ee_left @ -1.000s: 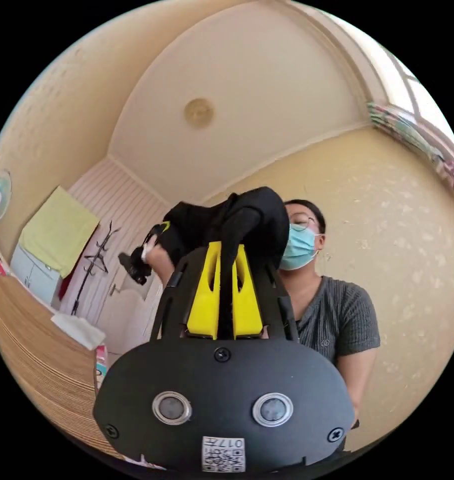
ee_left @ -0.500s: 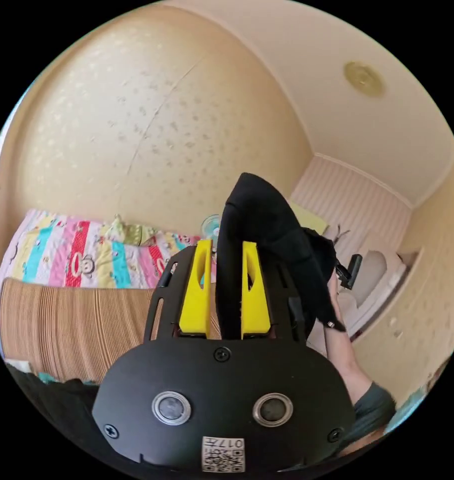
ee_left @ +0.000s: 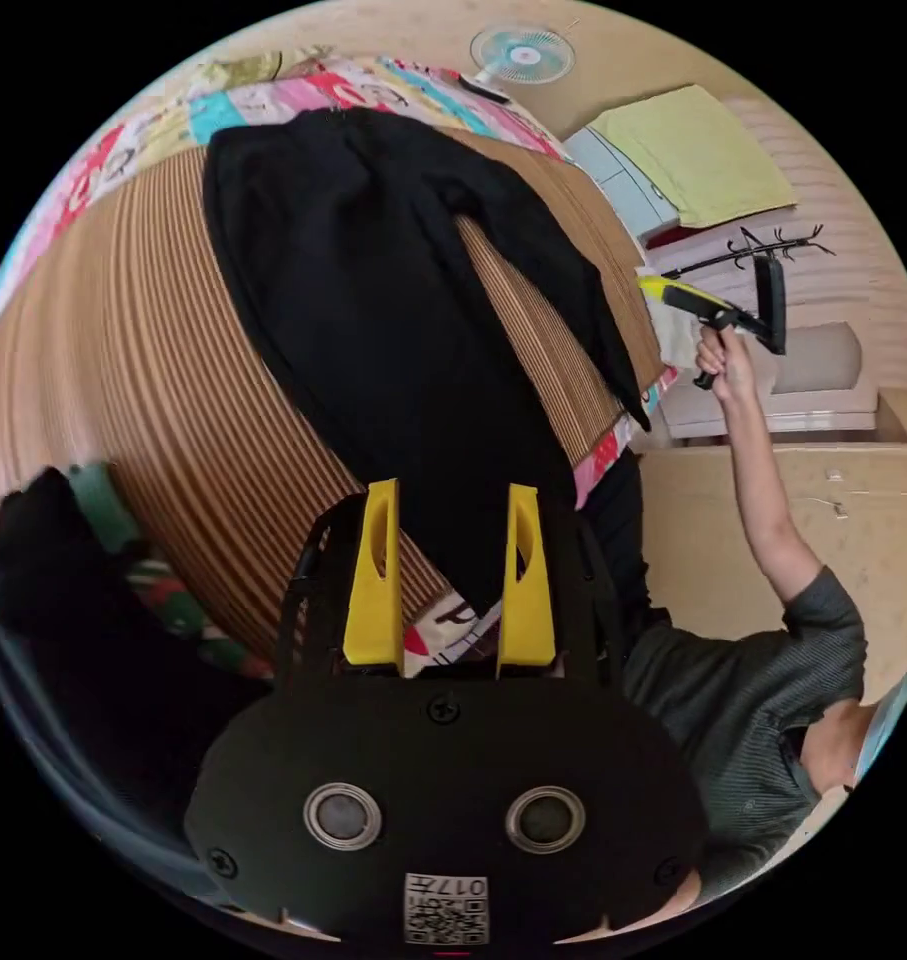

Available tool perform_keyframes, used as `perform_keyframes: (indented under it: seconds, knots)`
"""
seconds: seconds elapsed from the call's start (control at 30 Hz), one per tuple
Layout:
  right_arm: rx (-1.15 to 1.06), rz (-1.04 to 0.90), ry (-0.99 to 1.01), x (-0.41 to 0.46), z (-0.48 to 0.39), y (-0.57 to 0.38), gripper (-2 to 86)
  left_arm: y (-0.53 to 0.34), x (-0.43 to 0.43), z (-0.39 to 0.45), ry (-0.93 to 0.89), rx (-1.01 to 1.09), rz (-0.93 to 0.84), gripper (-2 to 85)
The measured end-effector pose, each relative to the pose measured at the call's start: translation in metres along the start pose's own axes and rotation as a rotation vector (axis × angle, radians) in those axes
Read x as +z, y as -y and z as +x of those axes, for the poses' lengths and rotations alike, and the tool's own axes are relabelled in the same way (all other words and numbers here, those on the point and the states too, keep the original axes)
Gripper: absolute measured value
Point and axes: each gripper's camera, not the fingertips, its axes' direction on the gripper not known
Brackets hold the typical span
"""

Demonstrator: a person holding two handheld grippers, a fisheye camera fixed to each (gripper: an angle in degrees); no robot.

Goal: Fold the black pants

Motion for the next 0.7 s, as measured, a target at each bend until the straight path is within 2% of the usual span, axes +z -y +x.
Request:
perform_keyframes:
  seconds: [0.07, 0.13, 0.17, 0.23, 0.3, 0.33, 0.4, 0.43, 0.47, 0.53, 0.6, 0.63, 0.67, 0.7]
  knots:
    - [0.004, -0.078, 0.127, 0.061, 0.001, -0.062, 10.0, -0.033, 0.030, -0.002, 0.009, -0.014, 0.028, 15.6]
    - [0.002, -0.113, 0.153, 0.090, -0.009, -0.105, 10.1, -0.069, 0.049, -0.001, 0.076, -0.018, 0.123, 14.6]
    - [-0.024, -0.005, 0.139, 0.082, -0.020, -0.133, 10.0, -0.096, 0.050, 0.001, 0.135, -0.037, 0.228, 13.5]
    - [-0.063, 0.029, 0.116, 0.070, -0.035, -0.158, 8.4, -0.131, 0.051, 0.001, 0.144, -0.087, 0.341, 11.0]
    - [-0.058, 0.060, 0.122, 0.057, -0.040, -0.174, 8.2, -0.161, 0.053, 0.005, 0.106, -0.127, 0.427, 12.3]
    - [-0.053, 0.064, 0.164, 0.048, -0.039, -0.183, 7.5, -0.167, 0.054, 0.007, 0.109, -0.136, 0.443, 12.7]
    - [-0.094, -0.044, 0.303, 0.047, -0.038, -0.187, 5.6, -0.180, 0.053, 0.022, 0.196, -0.156, 0.477, 13.4]
    - [-0.117, -0.135, 0.461, 0.043, -0.036, -0.188, 4.5, -0.180, 0.053, 0.027, 0.222, -0.154, 0.470, 13.4]
    - [-0.177, -0.118, 0.618, 0.022, -0.036, -0.194, 3.8, -0.179, 0.050, 0.034, 0.264, -0.145, 0.443, 13.4]
    - [-0.265, -0.071, 0.663, -0.022, -0.037, -0.207, 3.2, -0.178, 0.041, 0.043, 0.293, -0.109, 0.404, 12.7]
    - [-0.337, -0.157, 0.284, -0.055, -0.054, -0.221, 3.0, -0.189, 0.028, 0.041, 0.243, -0.077, 0.404, 12.0]
    - [-0.336, -0.181, -0.067, -0.074, -0.063, -0.234, 2.9, -0.193, 0.024, 0.039, 0.221, -0.077, 0.416, 11.6]
    - [-0.265, -0.094, -0.350, -0.101, -0.063, -0.248, 2.7, -0.205, 0.016, 0.033, 0.174, -0.086, 0.446, 10.3]
    - [-0.216, -0.021, -0.468, -0.119, -0.060, -0.256, 2.6, -0.217, 0.009, 0.027, 0.133, -0.107, 0.477, 8.6]
